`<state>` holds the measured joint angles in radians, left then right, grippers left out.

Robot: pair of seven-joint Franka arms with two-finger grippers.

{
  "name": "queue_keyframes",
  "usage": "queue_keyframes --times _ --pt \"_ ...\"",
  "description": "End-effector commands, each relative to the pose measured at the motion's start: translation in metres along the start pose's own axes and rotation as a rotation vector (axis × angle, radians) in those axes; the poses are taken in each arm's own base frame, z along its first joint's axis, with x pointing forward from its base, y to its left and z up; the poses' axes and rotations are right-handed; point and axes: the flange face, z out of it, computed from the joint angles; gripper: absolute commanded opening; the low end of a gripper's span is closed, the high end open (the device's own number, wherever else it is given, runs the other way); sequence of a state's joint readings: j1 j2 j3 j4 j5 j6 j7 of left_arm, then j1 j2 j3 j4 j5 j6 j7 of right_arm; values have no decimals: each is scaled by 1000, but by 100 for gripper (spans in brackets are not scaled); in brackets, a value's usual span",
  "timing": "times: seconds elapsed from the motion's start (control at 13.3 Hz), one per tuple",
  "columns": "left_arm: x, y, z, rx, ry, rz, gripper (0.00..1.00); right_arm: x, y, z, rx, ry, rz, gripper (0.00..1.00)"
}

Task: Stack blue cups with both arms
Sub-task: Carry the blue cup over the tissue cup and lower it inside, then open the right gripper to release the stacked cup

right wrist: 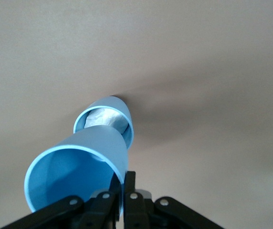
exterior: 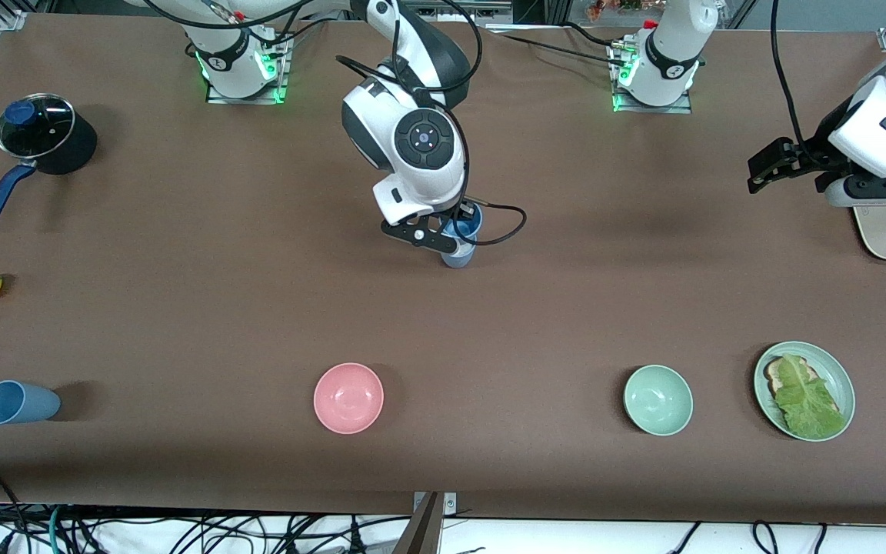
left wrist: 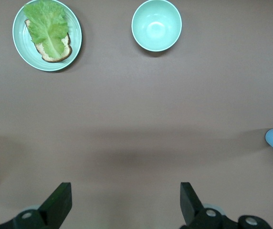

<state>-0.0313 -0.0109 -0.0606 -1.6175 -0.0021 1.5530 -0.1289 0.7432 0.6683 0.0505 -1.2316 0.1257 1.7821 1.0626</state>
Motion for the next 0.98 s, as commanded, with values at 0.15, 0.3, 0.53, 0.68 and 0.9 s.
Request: queue_keyframes --times 0.15,0.3,0.53,0.68,0.9 --pt "2 4 -6 -6 -1 20 100 1 -3 3 7 27 10 9" --pt "2 4 -6 -6 -2 20 100 2 -3 -1 13 29 9 33" --pt "2 5 -6 -6 -2 22 100 2 1 -14 26 32 12 52" --pt "2 5 -6 -6 -2 23 100 22 22 -43 57 42 36 62" --pt "2 5 -6 -6 -2 22 100 61 106 -91 73 47 -54 100"
